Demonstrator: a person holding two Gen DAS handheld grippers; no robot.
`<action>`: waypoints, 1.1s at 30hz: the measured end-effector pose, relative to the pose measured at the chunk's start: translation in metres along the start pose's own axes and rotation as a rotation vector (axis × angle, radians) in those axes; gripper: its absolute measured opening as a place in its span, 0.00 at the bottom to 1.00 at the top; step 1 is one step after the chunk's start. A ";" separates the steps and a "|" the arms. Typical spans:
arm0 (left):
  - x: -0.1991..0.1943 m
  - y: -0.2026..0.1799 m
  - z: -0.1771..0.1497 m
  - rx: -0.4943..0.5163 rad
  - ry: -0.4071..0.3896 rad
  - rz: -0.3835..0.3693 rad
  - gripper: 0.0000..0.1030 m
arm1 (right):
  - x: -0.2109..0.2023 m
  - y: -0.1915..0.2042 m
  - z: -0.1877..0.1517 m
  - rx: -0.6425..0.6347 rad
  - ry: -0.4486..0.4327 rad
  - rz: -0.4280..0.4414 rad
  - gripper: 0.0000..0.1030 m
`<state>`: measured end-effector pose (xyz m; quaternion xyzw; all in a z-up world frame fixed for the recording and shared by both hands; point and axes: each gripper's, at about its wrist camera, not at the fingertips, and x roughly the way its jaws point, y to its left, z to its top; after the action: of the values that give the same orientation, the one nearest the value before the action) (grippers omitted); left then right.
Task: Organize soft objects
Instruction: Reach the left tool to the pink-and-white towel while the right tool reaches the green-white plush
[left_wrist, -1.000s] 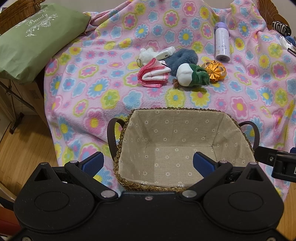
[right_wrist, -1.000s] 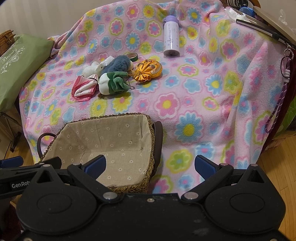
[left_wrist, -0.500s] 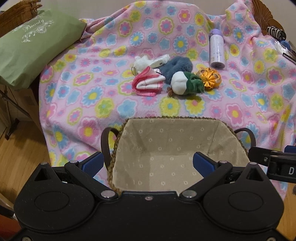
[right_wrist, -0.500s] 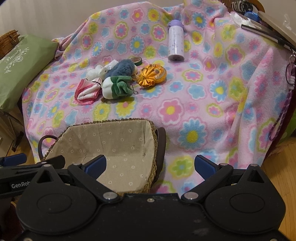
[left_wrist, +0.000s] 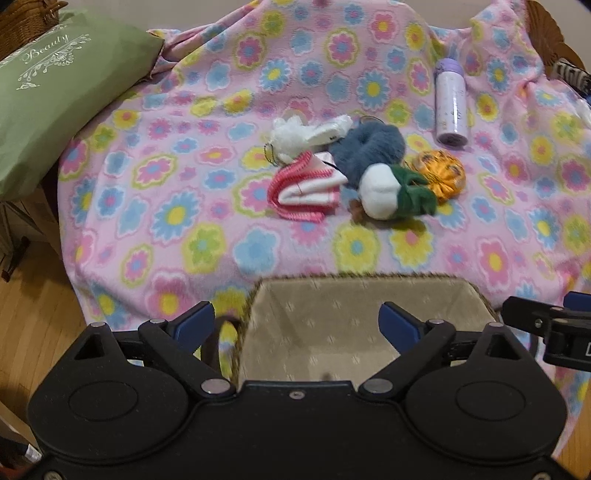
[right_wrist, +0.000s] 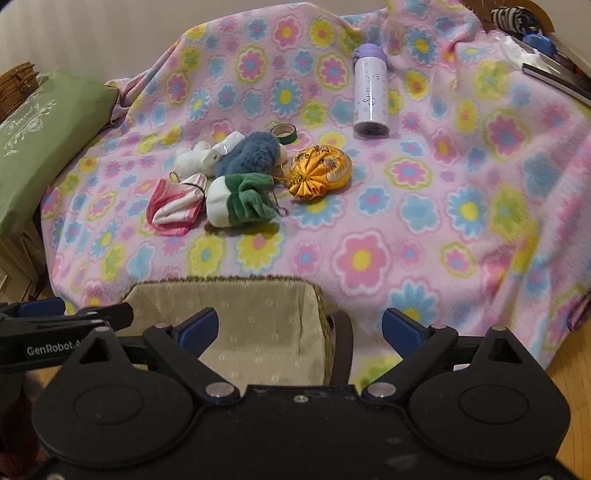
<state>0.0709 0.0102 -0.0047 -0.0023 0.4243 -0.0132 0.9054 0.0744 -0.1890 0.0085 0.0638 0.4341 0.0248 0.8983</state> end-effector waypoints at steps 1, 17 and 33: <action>0.003 0.001 0.004 -0.002 0.001 0.000 0.90 | 0.003 0.000 0.003 0.002 0.001 0.001 0.93; 0.053 0.024 0.056 -0.045 -0.005 -0.004 0.90 | 0.064 0.032 0.055 -0.049 0.032 0.035 0.93; 0.089 0.061 0.079 -0.120 0.030 0.013 0.91 | 0.135 0.075 0.084 -0.144 0.059 0.033 0.93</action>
<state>0.1896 0.0688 -0.0236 -0.0536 0.4377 0.0183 0.8974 0.2250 -0.1090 -0.0349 0.0053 0.4562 0.0726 0.8869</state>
